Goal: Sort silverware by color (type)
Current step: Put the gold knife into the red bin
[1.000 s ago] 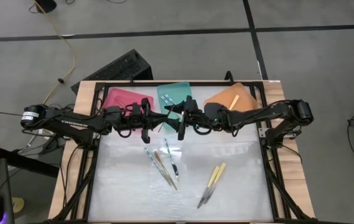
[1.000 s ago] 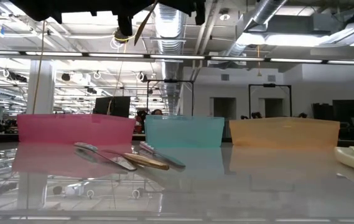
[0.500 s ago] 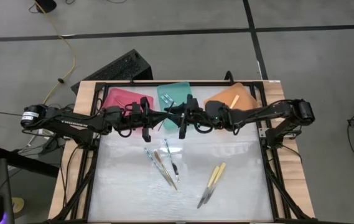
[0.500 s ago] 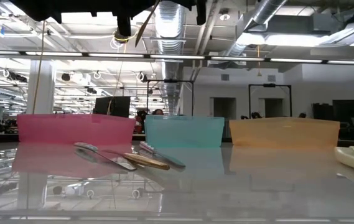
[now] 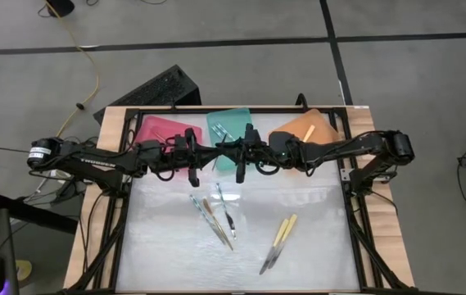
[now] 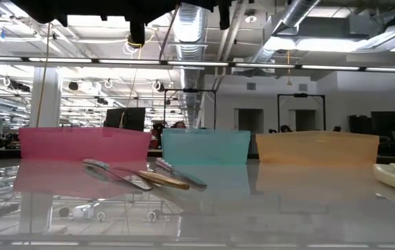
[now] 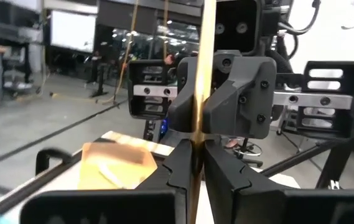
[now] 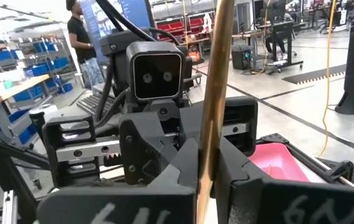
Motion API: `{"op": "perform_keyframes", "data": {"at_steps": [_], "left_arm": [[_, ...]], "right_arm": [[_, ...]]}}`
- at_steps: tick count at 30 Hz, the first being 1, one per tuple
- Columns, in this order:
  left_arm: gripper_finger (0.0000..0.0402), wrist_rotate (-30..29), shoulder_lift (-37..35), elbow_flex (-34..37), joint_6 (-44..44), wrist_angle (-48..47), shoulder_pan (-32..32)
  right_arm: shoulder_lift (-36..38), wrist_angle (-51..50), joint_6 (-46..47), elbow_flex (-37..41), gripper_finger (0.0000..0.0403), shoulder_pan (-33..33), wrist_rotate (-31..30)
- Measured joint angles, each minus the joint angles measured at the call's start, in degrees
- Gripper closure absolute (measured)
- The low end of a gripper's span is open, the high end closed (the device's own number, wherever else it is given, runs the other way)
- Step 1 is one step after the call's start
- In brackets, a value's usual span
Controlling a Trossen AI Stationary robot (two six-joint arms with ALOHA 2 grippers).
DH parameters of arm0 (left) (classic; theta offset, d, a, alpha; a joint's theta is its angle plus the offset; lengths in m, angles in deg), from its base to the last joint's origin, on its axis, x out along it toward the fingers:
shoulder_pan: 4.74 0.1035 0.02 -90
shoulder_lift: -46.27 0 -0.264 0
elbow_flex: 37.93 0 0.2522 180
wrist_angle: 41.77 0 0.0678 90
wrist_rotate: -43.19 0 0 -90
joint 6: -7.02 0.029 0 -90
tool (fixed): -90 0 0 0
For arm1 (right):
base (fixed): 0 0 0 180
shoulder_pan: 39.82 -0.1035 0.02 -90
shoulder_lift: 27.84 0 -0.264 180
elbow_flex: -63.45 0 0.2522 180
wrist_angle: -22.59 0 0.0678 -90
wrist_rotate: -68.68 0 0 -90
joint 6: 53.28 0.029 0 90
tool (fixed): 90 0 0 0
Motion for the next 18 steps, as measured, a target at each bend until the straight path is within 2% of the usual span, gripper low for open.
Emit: {"op": "perform_keyframes", "data": {"at_steps": [9,13,18], "left_arm": [[0.0322,-1.5,-0.5,-0.1,-6.2,-9.5,0.0],[0.0300,-6.2,-2.5,-0.1,-10.0,-18.7,0.0],[0.0293,-14.1,-6.4,0.0,-14.6,-29.1,0.0]], "right_arm": [[0.0,-3.1,-0.4,0.1,0.0380,1.6,0.1],[0.0,-3.1,-1.5,0.1,0.0380,2.3,0.5],[0.0,-3.1,-1.7,0.1,0.0380,4.0,1.4]]}}
